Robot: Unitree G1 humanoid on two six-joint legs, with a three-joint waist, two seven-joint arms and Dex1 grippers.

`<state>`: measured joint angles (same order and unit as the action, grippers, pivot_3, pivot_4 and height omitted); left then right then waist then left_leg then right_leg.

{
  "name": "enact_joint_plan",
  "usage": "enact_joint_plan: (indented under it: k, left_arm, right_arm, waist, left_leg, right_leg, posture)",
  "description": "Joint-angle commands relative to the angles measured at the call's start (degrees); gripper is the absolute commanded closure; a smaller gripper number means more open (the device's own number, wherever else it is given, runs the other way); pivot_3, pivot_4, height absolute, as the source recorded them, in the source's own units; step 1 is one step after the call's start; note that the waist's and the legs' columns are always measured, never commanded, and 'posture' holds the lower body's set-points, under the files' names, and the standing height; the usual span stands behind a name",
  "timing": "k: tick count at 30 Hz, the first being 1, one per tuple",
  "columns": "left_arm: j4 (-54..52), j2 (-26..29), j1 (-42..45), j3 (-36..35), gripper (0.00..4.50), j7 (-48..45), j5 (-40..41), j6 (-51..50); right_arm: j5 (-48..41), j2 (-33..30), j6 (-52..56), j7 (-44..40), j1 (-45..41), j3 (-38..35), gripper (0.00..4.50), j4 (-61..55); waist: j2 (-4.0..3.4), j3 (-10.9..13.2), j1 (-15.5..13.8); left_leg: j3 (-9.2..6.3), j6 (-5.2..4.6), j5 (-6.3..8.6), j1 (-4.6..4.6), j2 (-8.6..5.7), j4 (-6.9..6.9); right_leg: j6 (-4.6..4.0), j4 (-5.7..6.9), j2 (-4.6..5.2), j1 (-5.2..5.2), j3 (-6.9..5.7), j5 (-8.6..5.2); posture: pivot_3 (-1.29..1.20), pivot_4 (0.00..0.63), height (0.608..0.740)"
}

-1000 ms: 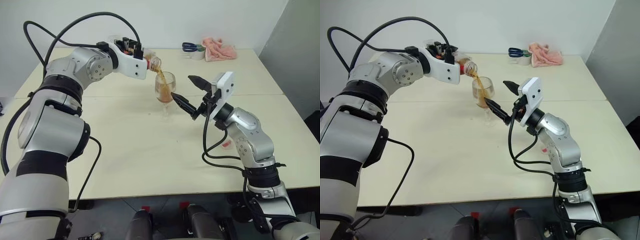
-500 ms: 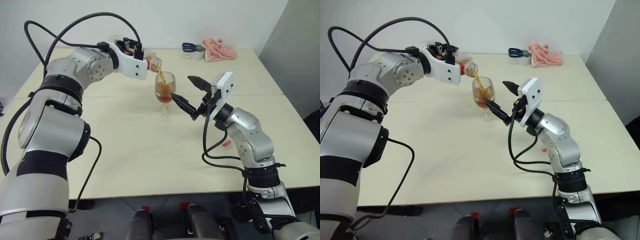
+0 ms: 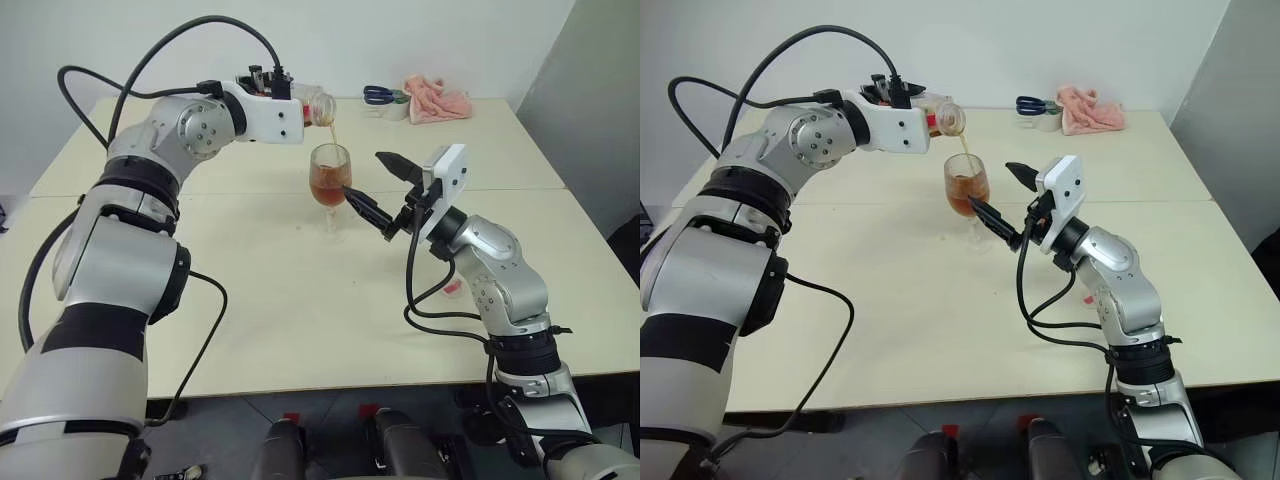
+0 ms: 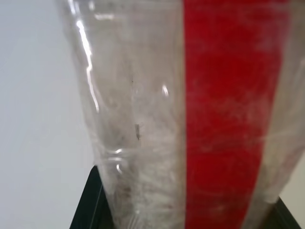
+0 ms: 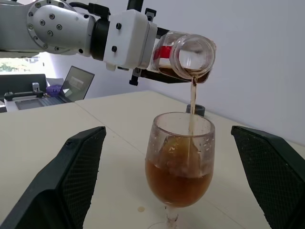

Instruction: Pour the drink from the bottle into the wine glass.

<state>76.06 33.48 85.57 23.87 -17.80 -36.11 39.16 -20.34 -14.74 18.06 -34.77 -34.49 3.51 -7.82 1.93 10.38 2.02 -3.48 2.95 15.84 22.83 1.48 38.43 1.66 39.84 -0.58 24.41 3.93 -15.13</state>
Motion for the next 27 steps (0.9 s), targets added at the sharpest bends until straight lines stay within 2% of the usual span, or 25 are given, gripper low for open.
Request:
enact_joint_plan:
  k: [1,6,10,15,19,22,25,27]
  left_arm:
    - [-3.3,0.1,0.0,-4.4,2.88,-3.3,5.5,-0.5]
    - [-7.5,-0.8,-3.5,-11.0,2.88,-7.8,14.1,-4.2]
    - [-14.5,-2.3,-9.5,-18.3,2.88,-8.7,22.8,-12.9]
    - [-30.6,-4.3,-23.4,-28.5,2.88,-1.1,31.6,-28.9]
    - [-46.3,-7.9,-36.5,-37.1,2.88,5.1,39.3,-38.7]
    - [-52.4,-10.3,-45.8,-40.0,2.88,4.0,43.9,-39.3]
    - [-52.2,-10.1,-49.6,-39.8,2.88,3.9,43.7,-40.3]
    - [-51.4,-11.3,-51.1,-41.3,2.88,2.1,47.0,-40.0]
  right_arm:
    - [-1.0,0.0,0.0,-0.4,-0.8,-0.4,0.0,-2.3]
    - [-2.1,0.2,1.3,-1.0,-1.8,-0.1,0.0,-3.8]
    - [-4.0,-1.1,4.1,-2.7,-1.8,0.5,0.0,-7.1]
    - [-7.9,-7.0,8.6,-9.0,3.0,2.3,0.0,-15.4]
    - [-8.1,-11.2,7.2,-13.4,9.6,4.1,0.0,-18.3]
    - [-4.3,-10.2,2.2,-14.1,11.5,6.7,0.0,-13.9]
    - [-2.5,-8.9,-0.1,-13.6,11.1,7.4,0.0,-11.3]
    - [-1.5,-7.9,-1.5,-13.2,11.2,7.8,0.0,-10.2]
  waist:
    - [0.0,0.0,0.0]
    - [0.0,0.0,0.0]
    - [-0.02,0.0,0.1]
    - [-0.08,0.0,0.8]
    - [-0.09,-0.1,0.9]
    - [-0.09,-0.1,0.9]
    - [-0.08,-0.1,0.6]
    - [-0.07,-0.1,0.2]
  left_leg:
    - [0.0,0.0,0.0,0.0,0.0,0.0]
    - [-0.01,0.0,0.0,0.01,0.0,0.05]
    - [-0.04,0.0,0.0,0.04,0.01,0.15]
    - [-0.17,-0.02,0.01,0.04,0.05,0.25]
    - [-0.34,-0.02,0.02,0.08,0.06,0.29]
    - [-0.35,-0.02,0.02,0.05,0.05,0.34]
    - [-0.38,-0.01,0.01,-0.04,0.03,0.37]
    - [-0.39,-0.01,0.01,-0.03,0.01,0.38]
  right_leg:
    - [0.0,0.01,0.0,0.0,0.0,0.0]
    - [0.0,0.04,0.0,0.0,0.01,0.0]
    - [0.0,0.08,0.01,0.0,-0.01,0.0]
    - [0.0,0.15,0.04,-0.02,-0.05,0.0]
    - [0.0,0.13,0.09,-0.07,-0.17,0.0]
    - [0.0,0.14,0.11,-0.1,-0.18,0.0]
    - [0.0,0.14,0.09,-0.22,-0.23,0.0]
    - [0.0,0.14,0.08,-0.24,-0.25,0.0]
  posture:
    - [0.0,0.15,0.74]
    - [0.0,0.15,0.74]
    - [0.0,0.15,0.74]
    - [0.0,0.15,0.74]
    - [0.0,0.15,0.74]
    - [0.0,0.15,0.74]
    - [0.0,0.15,0.74]
    - [0.0,0.15,0.74]
